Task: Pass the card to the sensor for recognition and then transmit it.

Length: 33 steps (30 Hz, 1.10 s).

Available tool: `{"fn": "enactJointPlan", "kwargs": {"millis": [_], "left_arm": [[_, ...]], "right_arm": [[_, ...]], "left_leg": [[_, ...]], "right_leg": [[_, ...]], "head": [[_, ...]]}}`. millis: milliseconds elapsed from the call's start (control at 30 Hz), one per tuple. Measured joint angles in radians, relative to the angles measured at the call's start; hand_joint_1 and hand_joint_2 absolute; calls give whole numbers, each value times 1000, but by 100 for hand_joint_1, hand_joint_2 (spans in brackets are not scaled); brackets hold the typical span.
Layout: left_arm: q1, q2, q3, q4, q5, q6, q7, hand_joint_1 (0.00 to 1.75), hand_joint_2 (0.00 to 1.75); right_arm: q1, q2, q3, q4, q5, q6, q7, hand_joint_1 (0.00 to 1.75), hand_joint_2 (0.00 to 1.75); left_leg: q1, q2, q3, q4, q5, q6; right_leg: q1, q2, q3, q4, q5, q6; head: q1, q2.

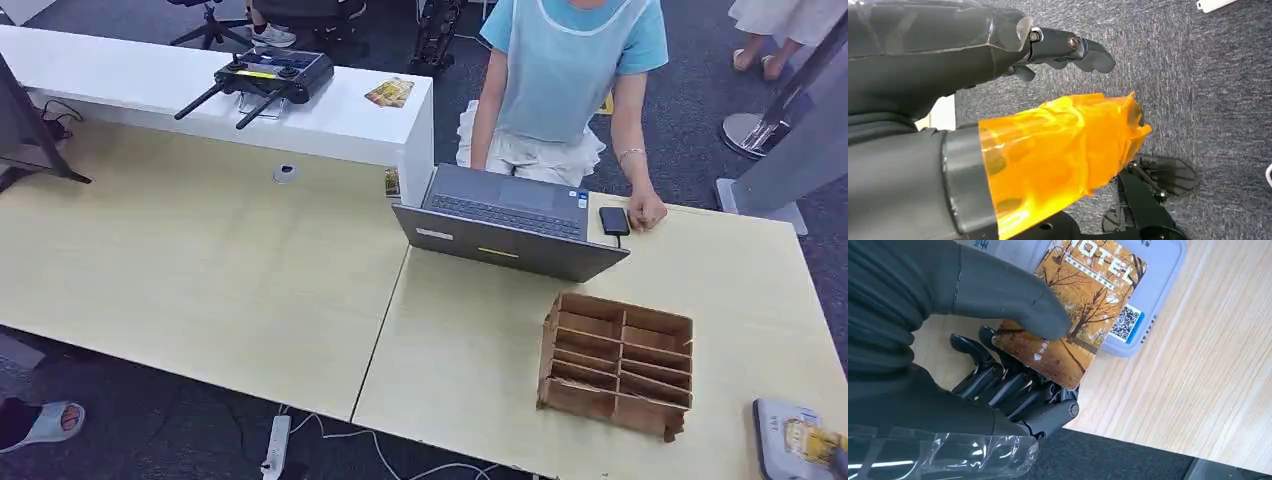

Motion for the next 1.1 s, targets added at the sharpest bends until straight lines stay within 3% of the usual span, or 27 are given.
{"fn": "enactJointPlan", "kwargs": {"millis": [667, 1100], "left_arm": [[0, 0, 4, 0, 16, 7, -2, 0, 0], [-1, -1, 11, 0, 28, 12, -2, 0, 0]], "right_arm": [[-39, 0, 17, -86, -3, -1, -25, 175, 175], [-136, 1, 62, -194, 56, -25, -18, 175, 175]], "left_leg": [[0, 0, 0, 0, 0, 0], [0, 0, 0, 0, 0, 0]], "right_leg": [[0, 0, 0, 0, 0, 0], [0, 0, 0, 1, 0, 0]], "head": [[0, 0], [0, 0]]}}
